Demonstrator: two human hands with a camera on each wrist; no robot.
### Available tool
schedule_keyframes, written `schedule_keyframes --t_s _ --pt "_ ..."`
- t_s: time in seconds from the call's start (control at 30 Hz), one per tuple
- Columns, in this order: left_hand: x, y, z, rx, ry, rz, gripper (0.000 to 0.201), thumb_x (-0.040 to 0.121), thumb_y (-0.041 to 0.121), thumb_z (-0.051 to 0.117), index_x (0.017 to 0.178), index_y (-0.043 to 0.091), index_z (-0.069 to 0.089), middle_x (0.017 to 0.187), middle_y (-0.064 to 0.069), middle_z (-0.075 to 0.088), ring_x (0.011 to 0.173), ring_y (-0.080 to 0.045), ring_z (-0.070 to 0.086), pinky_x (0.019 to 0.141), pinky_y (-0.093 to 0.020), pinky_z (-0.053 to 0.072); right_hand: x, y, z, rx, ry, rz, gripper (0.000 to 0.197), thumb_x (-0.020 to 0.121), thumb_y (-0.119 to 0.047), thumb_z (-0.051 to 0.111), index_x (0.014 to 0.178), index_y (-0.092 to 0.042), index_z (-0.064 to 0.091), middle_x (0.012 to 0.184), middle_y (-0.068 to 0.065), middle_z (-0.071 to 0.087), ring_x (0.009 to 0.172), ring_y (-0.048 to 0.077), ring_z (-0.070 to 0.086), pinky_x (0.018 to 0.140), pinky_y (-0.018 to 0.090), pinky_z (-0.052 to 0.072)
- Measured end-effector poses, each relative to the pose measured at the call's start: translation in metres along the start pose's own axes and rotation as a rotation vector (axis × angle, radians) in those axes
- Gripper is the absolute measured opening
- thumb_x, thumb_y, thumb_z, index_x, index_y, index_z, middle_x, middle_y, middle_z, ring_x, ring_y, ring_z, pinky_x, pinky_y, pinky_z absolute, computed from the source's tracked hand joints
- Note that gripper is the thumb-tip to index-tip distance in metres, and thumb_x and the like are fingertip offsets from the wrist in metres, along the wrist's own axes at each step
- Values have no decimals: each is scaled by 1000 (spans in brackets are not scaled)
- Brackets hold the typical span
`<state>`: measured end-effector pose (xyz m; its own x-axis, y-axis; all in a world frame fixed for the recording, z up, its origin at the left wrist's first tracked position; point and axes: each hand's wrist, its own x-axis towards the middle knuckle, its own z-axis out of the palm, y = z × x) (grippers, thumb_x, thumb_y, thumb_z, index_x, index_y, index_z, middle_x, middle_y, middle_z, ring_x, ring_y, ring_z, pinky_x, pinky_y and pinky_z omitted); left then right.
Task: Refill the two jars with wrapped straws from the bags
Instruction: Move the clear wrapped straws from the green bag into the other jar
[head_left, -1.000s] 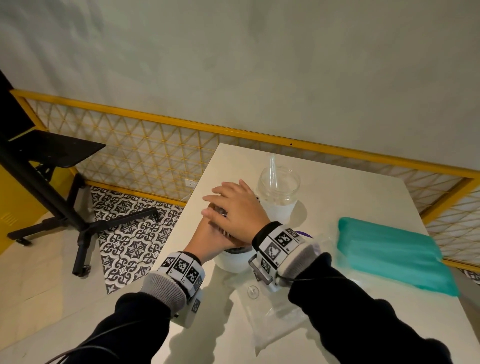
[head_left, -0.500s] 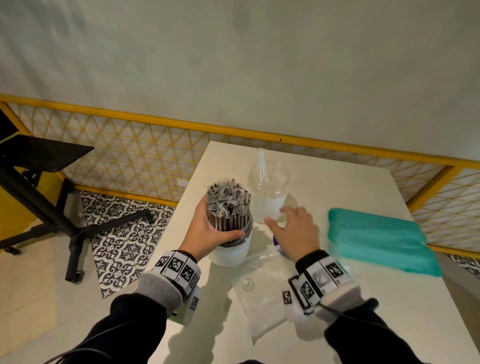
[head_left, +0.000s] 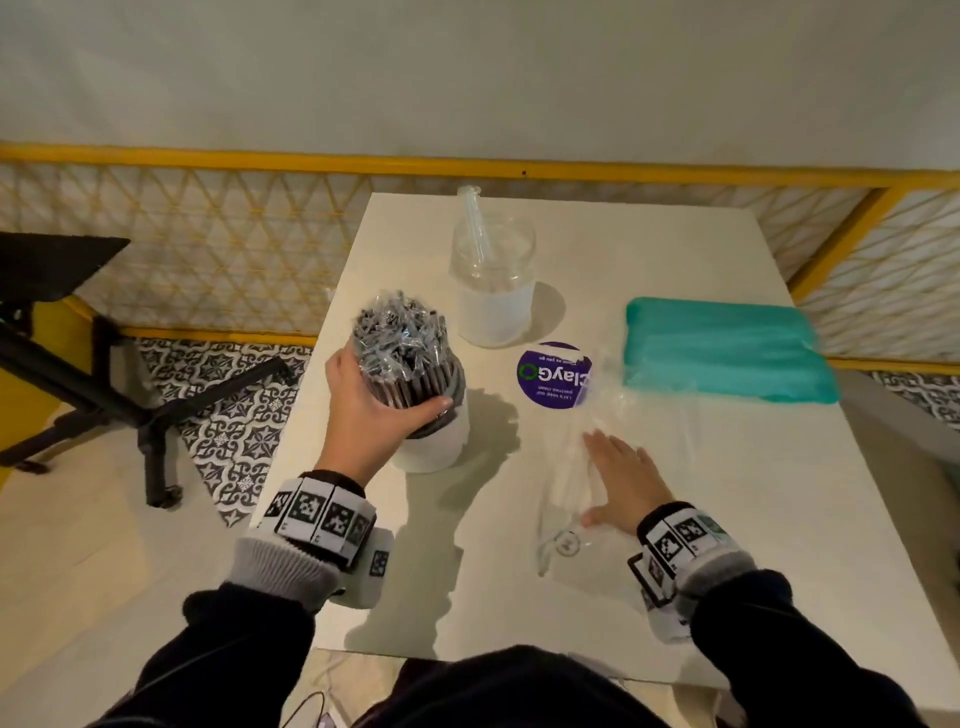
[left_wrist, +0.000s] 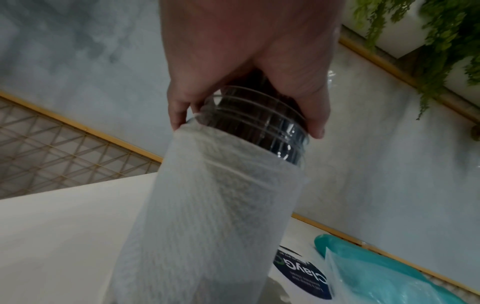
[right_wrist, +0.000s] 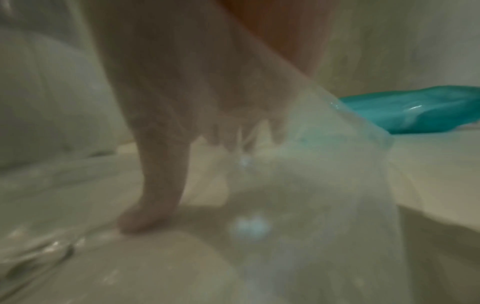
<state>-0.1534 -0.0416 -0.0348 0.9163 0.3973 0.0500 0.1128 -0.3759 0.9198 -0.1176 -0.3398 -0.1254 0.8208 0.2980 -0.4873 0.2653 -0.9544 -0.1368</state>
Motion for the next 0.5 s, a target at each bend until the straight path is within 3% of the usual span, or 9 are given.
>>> schedule_keyframes --t_s 0.03,0.1,0.2,0.33,0.43,0.5 --pt "-7 1 1 30 35 3 104 51 26 92 137 19 33 131 -4 34 115 -6 36 107 -26 29 -8 11 3 2 24 21 116 68 -49 76 149 -19 -1 159 5 6 144 25 14 117 44 14" --pt "-17 0 0 70 80 16 103 51 26 92 137 15 35 131 -7 35 115 -8 36 109 -29 31 -25 32 9 25 100 84 117 65 -50 78 149 -19 2 155 8 19 139 27 26 112 41 24" --pt "-26 -6 -4 93 149 29 105 46 40 92 135 20 39 130 -7 44 124 -17 44 109 -42 38 -49 61 15 24 158 188 107 68 -52 74 147 -15 11 145 8 33 130 26 35 105 37 32" --pt "-34 -17 -11 140 238 -22 106 41 57 88 132 28 41 129 0 54 123 -17 49 103 -46 44 -74 99 21 113 113 223 96 74 -45 72 147 -18 15 142 8 42 126 26 43 100 36 37" --pt "-45 -15 -14 105 274 -34 99 52 36 90 135 22 38 133 -1 53 122 -13 50 106 -43 42 -88 123 20 188 70 171 101 74 -33 75 149 -25 8 133 11 52 118 27 51 98 34 41" --pt "-50 -12 -18 72 289 -43 99 58 24 89 138 16 32 138 -4 48 125 -14 47 110 -42 37 -94 137 18 173 30 122 100 77 -28 74 149 -27 4 136 10 49 119 26 51 99 33 41"
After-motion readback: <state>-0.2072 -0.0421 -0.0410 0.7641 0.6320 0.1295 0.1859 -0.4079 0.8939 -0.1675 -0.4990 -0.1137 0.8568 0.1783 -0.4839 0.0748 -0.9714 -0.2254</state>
